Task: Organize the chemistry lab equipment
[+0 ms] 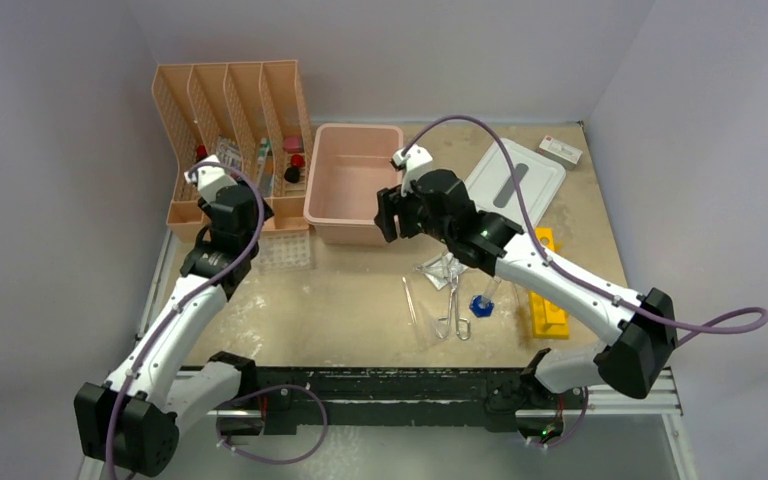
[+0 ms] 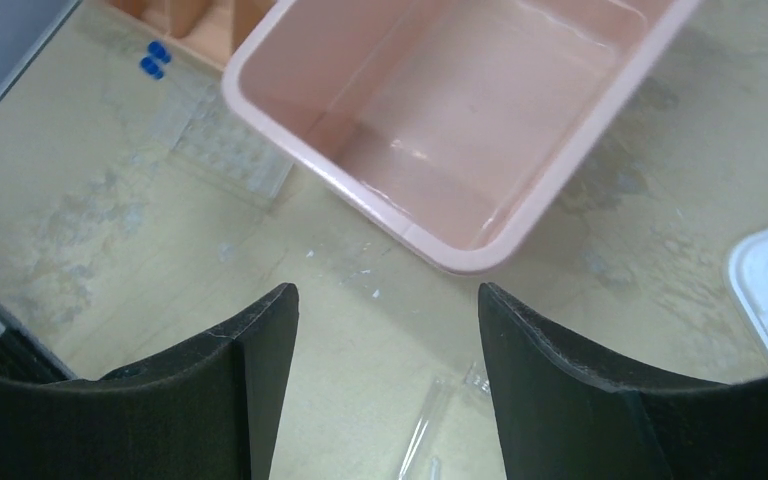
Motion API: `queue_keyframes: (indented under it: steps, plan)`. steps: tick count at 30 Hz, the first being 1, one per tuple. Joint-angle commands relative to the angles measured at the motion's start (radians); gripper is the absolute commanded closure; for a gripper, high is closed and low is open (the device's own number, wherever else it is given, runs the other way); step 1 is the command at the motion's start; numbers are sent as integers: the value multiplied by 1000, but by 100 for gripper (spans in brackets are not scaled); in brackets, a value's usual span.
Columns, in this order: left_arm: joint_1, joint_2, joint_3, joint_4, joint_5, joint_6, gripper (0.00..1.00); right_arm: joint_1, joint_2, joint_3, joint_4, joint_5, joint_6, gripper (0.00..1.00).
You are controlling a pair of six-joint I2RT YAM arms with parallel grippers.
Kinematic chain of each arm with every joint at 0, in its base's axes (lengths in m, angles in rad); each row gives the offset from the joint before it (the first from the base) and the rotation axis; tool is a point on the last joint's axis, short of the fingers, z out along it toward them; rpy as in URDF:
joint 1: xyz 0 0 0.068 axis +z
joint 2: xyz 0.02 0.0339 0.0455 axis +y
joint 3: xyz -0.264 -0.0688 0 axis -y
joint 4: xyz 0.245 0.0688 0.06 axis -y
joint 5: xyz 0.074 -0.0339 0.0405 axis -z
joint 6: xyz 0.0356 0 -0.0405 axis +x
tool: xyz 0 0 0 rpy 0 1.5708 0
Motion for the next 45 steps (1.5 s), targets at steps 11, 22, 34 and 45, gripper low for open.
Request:
queue_keyframes:
  steps: [11,22,34,45]
  plan:
    - [4,-159,121,27,364,23,38,-121,-17,77,-394,261,308,32]
    - [4,-168,89,45,470,2,32,-101,-11,-143,-280,9,269,37]
    - [4,-161,113,9,482,19,34,43,230,-143,-216,-74,299,48]
    - [4,-139,122,-11,469,13,34,44,285,-154,-196,37,342,52]
